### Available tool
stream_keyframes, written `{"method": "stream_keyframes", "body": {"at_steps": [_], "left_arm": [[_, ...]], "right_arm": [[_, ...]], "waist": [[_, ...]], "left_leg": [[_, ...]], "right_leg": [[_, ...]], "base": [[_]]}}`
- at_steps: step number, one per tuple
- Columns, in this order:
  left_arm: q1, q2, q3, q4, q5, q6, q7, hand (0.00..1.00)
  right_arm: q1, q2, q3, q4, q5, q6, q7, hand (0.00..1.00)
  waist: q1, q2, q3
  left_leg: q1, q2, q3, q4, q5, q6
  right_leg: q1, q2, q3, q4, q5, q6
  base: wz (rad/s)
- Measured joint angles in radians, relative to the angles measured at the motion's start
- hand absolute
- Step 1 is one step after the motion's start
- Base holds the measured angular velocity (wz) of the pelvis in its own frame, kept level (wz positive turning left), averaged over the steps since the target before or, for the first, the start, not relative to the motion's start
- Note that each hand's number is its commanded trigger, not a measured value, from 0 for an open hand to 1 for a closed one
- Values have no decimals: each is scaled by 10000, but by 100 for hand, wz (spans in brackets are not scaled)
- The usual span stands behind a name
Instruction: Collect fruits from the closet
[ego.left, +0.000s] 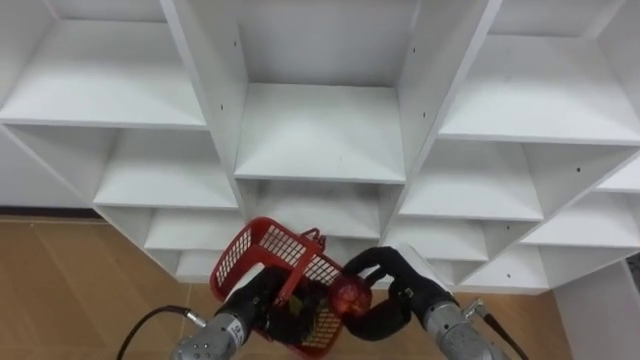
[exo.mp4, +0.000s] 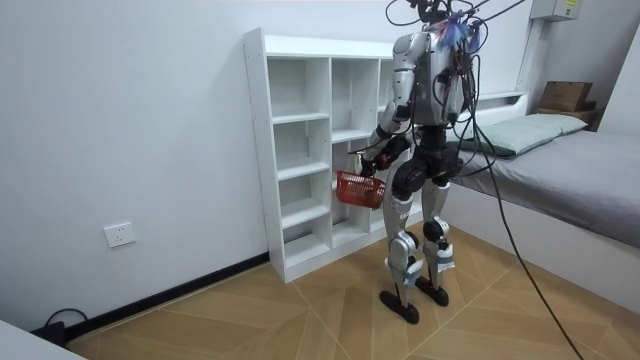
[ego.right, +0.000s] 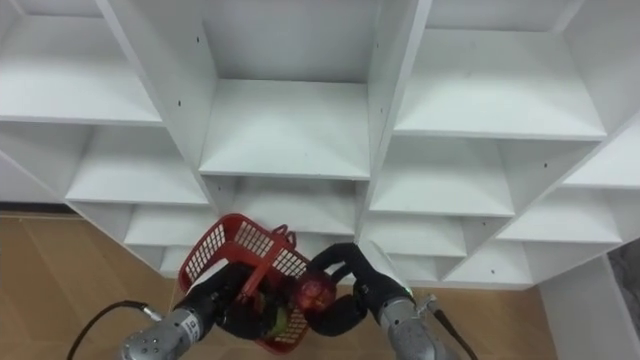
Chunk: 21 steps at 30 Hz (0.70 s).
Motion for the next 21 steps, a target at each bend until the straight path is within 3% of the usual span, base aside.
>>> {"method": "stream_keyframes", "body": {"at_steps": [13, 21], "left_arm": [[-6, 18, -91, -587, 176, -270, -919, 100], [-4, 212, -158, -812, 542, -314, -1199, 100]], "right_arm": [[-375, 9, -23, 52, -70, -10, -22, 100], [-571, 1, -14, 211, -71, -114, -41, 100]], "waist": [[123, 6, -3], [124, -45, 13]], "left_leg": [[-114, -21, -154, 64, 1, 0], [-47, -20, -158, -7, 1, 0]], "right_leg": [[-20, -97, -244, 5, 2, -4], [-7, -100, -237, -13, 2, -4]], "base": [[4], [0]]}}
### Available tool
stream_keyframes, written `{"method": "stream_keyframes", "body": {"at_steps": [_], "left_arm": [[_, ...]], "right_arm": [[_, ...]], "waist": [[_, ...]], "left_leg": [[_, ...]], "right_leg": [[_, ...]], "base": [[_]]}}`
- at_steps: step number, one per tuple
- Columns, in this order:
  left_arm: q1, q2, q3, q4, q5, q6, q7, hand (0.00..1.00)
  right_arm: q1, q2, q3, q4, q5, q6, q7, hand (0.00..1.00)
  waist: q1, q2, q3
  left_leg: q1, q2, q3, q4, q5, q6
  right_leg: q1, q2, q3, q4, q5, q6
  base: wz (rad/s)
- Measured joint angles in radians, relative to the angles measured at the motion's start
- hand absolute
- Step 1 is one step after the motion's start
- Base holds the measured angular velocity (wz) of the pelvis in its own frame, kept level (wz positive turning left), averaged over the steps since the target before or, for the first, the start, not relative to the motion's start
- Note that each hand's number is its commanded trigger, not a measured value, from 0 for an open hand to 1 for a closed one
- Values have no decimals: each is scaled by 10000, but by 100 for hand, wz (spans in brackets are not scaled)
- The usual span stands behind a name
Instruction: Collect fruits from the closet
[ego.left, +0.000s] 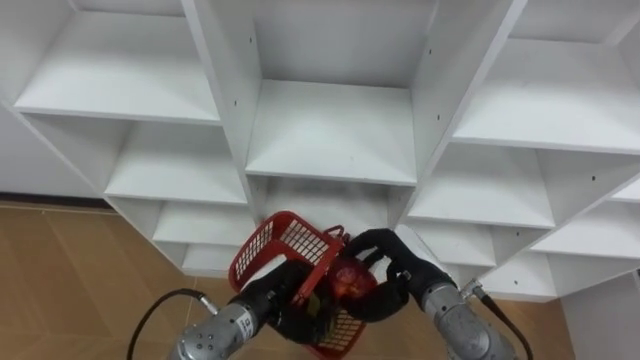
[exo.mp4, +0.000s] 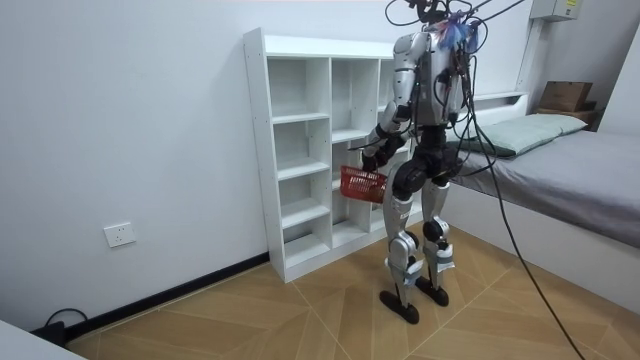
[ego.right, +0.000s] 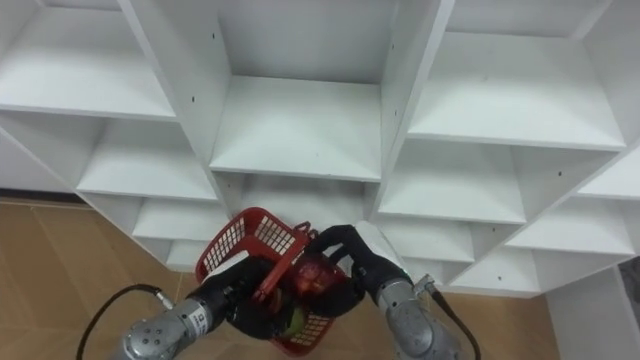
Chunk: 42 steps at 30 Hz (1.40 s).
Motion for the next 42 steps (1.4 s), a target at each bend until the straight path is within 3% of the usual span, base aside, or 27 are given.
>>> {"method": "stream_keyframes", "body": {"at_steps": [14, 15, 16, 19, 21, 27, 35, 42], "left_arm": [[-1, 98, -5, 0, 757, -12, -108, 100], [0, 102, -5, 1, 757, -12, -114, 100], [0, 114, -7, 1, 757, -13, -133, 100], [2, 163, -28, 3, 753, -14, -200, 100], [1, 172, -63, 2, 752, -13, -204, 100], [0, 177, -96, -3, 756, -13, -261, 100], [-1, 101, -182, -38, 782, -10, -236, 100], [-1, 71, -224, -12, 954, -9, -185, 100]], "right_arm": [[-266, 29, -7, 700, -371, -102, -6, 100], [-287, 35, -7, 749, -371, -102, -6, 93], [-314, 47, -7, 841, -372, -103, -6, 63], [-320, 48, -2, 903, -365, -113, -5, 34], [-320, 48, 2, 1058, -364, -113, -5, 0], [-312, 55, 35, 1293, -366, -111, -11, 0], [-331, 51, 28, 1370, -350, -112, -246, 0], [-385, 80, 44, 1656, -304, -113, -393, 0]], "waist": [[-31, -3, 20], [-30, -3, 21], [-31, -5, 29], [-32, 5, 72], [-40, 9, 75], [-54, 77, 99], [-69, 244, 20], [-71, 242, 15]], "left_leg": [[-54, -6, -64, 10, 0, 0], [-56, -6, -68, 10, 0, 0], [-61, -7, -79, 9, 0, 0], [-69, -10, -105, 8, 0, 0], [-69, -10, -106, 4, 0, 0], [-75, -9, -102, 1, -1, 0], [-77, -10, -108, 0, 0, -1], [-66, -10, -97, 10, 2, 0]], "right_leg": [[-1, 0, -37, -7, 0, 0], [-1, 0, -37, -7, 0, 0], [-1, 0, -42, -8, 0, 0], [-1, 2, -50, -13, 0, 0], [-3, 2, -43, -14, 0, 0], [-10, 7, -34, -17, 0, 0], [-14, 19, -50, -20, 0, 0], [-2, 0, -57, -9, 1, 0]], "base": [[0], [0], [0], [0], [0], [0], [0], [0]]}}
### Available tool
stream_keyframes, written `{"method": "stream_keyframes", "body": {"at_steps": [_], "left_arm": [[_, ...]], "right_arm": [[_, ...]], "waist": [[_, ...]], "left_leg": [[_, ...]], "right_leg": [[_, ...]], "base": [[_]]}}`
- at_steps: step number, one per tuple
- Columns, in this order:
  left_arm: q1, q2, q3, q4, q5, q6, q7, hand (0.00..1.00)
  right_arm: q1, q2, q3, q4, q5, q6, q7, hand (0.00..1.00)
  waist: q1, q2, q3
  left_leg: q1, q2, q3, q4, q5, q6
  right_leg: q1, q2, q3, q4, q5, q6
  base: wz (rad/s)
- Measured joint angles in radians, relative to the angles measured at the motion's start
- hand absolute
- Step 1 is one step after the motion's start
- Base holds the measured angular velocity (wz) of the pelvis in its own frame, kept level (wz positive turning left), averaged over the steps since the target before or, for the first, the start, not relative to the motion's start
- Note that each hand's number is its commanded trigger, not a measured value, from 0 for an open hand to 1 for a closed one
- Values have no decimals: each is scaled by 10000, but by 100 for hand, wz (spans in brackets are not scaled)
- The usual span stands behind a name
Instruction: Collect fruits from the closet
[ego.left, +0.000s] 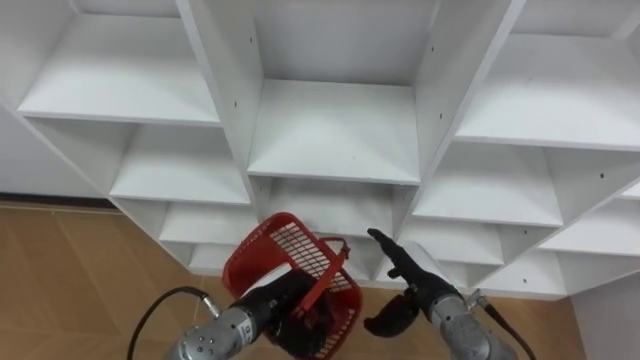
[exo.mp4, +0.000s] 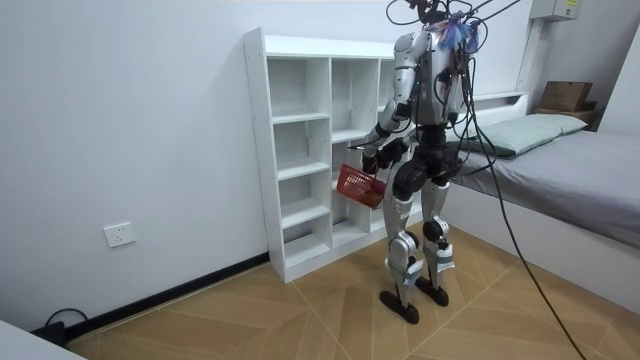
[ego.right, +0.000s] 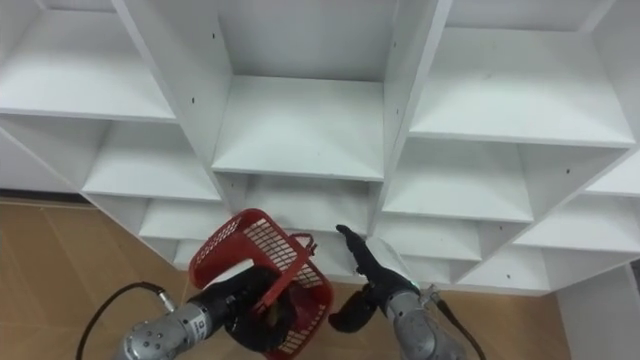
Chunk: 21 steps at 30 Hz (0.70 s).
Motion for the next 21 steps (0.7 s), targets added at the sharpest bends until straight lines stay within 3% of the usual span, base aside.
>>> {"method": "stream_keyframes", "body": {"at_steps": [11, 21], "left_arm": [[1, -124, -76, 519, -12, -1, 117, 100], [5, -229, -8, 815, -43, 0, 130, 100]], "right_arm": [[-2, 304, -24, 671, -5, -1, -125, 0], [-2, 304, -38, 389, -11, -1, -135, 0]], "waist": [[-30, -142, 7], [26, -214, -2]], "left_leg": [[-2, 1, 28, 7, 2, 0], [3, -3, 53, 40, 1, 0]], "right_leg": [[-6, -3, -37, -6, -1, 1], [12, 36, -25, -6, -1, 1]], "base": [[0], [0]]}}
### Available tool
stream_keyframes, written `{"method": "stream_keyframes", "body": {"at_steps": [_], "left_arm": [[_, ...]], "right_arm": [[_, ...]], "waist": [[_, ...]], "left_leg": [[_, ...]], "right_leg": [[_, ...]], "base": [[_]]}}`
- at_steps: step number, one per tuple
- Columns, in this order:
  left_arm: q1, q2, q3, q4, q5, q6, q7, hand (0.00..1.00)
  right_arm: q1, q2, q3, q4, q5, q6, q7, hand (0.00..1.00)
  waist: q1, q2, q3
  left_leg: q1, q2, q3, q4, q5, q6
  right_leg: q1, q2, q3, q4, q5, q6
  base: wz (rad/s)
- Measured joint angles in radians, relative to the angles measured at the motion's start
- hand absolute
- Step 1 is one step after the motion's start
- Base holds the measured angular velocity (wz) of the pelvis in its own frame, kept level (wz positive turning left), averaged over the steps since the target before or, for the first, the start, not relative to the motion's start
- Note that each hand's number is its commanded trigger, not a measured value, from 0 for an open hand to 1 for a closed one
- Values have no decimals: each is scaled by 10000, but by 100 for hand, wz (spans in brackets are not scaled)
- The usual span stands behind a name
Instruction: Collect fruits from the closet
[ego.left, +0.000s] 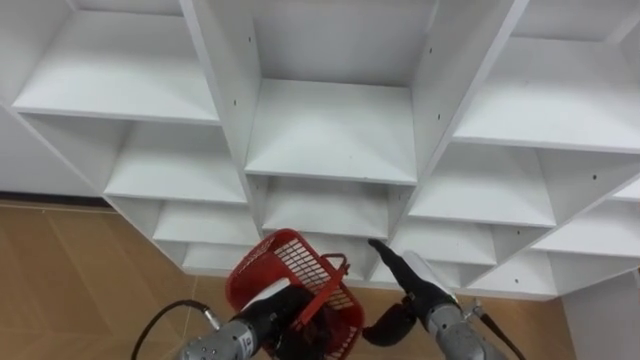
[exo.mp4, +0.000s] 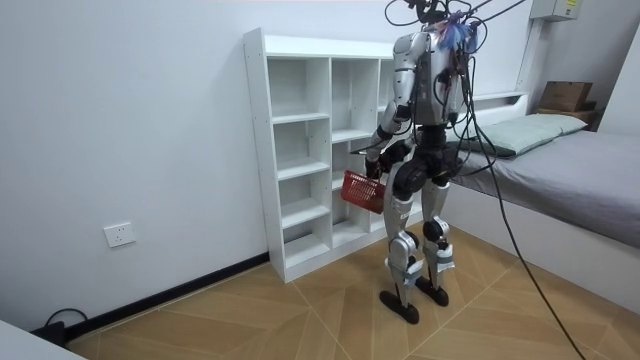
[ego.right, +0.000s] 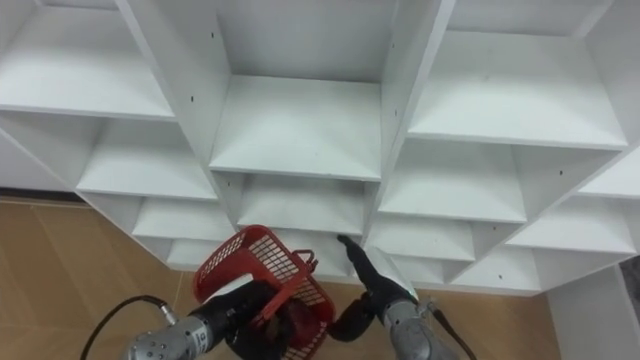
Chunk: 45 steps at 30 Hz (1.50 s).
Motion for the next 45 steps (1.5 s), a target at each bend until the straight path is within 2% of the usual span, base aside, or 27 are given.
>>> {"method": "stream_keyframes", "body": {"at_steps": [6, 8, 13, 16, 20, 23, 29, 33, 38, 43, 45], "left_arm": [[96, 5, 268, 186, -322, -1, 6, 100], [277, -14, 661, 289, -275, -2, 168, 100], [672, 188, 753, 299, -272, -2, 474, 100], [744, 210, 778, 661, -283, -4, 530, 100], [1138, 195, 1236, 894, -280, -6, 899, 100], [1447, 195, 1644, 903, -276, -6, 1134, 100], [1554, 183, 2323, 1591, -289, -3, 1368, 100], [1473, 148, 2647, 2493, -441, -4, 1461, 100], [1474, 154, 3056, 3522, -873, 17, 1574, 100], [1551, 128, 3736, 3644, -869, 104, 1589, 100], [1561, 117, 3923, 3800, -938, 187, 1605, 100]], "right_arm": [[245, -1, -28, -67, 40, -98, 68, 0], [390, -41, -140, -87, 32, -111, 186, 0], [743, -237, -538, -87, 53, -194, 90, 0], [1026, -307, -650, -28, 80, -245, -112, 0], [1445, -320, -992, -19, 59, -431, -317, 0], [1825, -345, -1409, -12, 30, -433, -419, 0], [2412, -368, -1901, 264, 38, -436, -436, 0], [2468, -372, -2076, 897, 183, -430, -434, 0], [2455, -342, -2527, 2319, 1307, -384, -419, 0], [2495, -342, -3227, 3335, 2491, -350, -400, 0], [2424, -330, -3445, 3938, 2959, -198, -361, 0]], "waist": [[24, 11, -10], [6, 60, -52], [-8, 168, -117], [-2, 213, -149], [-54, 201, -171], [-59, 201, -173], [-41, 215, -174], [-67, 229, -177], [-51, 185, -176], [-54, 202, -192], [-68, 220, -221]], "left_leg": [[451, 1, 2, -118, -7, -5], [597, 9, 4, -160, -14, -15], [718, 17, 15, -164, -18, -23], [1018, 3, 2, -284, -19, -24], [1317, -10, -5, -407, -29, -41], [1311, -8, 3, -428, -32, -45], [1472, 36, 181, -462, -93, -76], [1708, 40, 315, -573, -107, -73], [1720, 43, 381, -590, -131, -53], [1716, 36, 387, -592, -155, -49], [1733, 29, 395, -593, -157, -51]], "right_leg": [[442, 42, 64, -123, -1, 1], [574, 60, 85, -185, -1, 0], [724, 70, 102, -252, 0, -5], [1016, 73, 100, -359, 2, -2], [1265, 89, 198, -525, -9, 6], [1229, 88, 245, -526, -10, 7], [1279, 154, 515, -522, -9, 3], [1422, 164, 642, -529, -11, 6], [1392, 107, 729, -528, -14, 13], [1419, 148, 729, -646, -17, 23], [1475, 158, 729, -639, -9, 31]], "base": [[-1], [-4], [0], [0], [0], [-2], [-12], [-12], [-4], [-1], [0]]}}
